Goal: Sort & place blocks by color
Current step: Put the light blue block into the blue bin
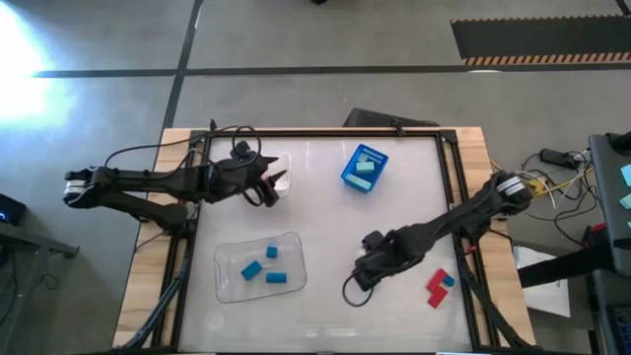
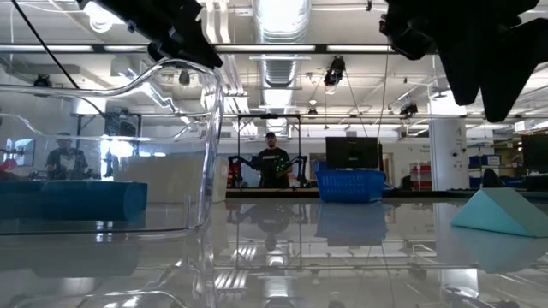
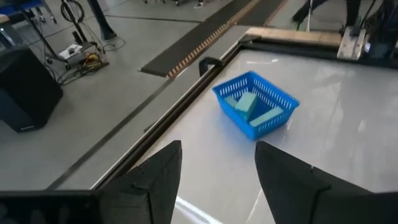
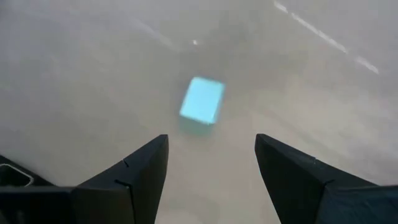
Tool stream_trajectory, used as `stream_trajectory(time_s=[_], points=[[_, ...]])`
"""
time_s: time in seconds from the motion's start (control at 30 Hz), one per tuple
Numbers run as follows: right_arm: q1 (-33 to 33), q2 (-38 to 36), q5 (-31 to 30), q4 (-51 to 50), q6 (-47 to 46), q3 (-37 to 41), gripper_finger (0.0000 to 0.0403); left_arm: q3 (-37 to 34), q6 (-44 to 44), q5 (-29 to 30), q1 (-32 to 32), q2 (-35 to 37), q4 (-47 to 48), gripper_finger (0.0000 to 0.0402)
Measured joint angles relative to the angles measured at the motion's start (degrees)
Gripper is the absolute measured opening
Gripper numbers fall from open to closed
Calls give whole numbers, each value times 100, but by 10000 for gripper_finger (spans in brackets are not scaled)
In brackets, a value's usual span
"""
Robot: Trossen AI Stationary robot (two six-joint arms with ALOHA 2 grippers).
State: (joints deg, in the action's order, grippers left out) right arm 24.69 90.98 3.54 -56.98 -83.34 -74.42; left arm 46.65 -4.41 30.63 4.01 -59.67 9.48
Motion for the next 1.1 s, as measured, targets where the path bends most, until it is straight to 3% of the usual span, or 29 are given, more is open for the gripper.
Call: stream_trajectory(time_s=[0.4, 0.77, 1.1], points=[[157, 1419, 454, 24, -370, -869, 230, -83, 233, 0, 0, 135, 2, 187], [157, 1724, 544, -189, -404, -845, 231, -83, 503, 0, 0, 140, -68, 187], [152, 2021, 244, -153, -290, -842, 230, -83, 527, 0, 0, 145, -154, 187]])
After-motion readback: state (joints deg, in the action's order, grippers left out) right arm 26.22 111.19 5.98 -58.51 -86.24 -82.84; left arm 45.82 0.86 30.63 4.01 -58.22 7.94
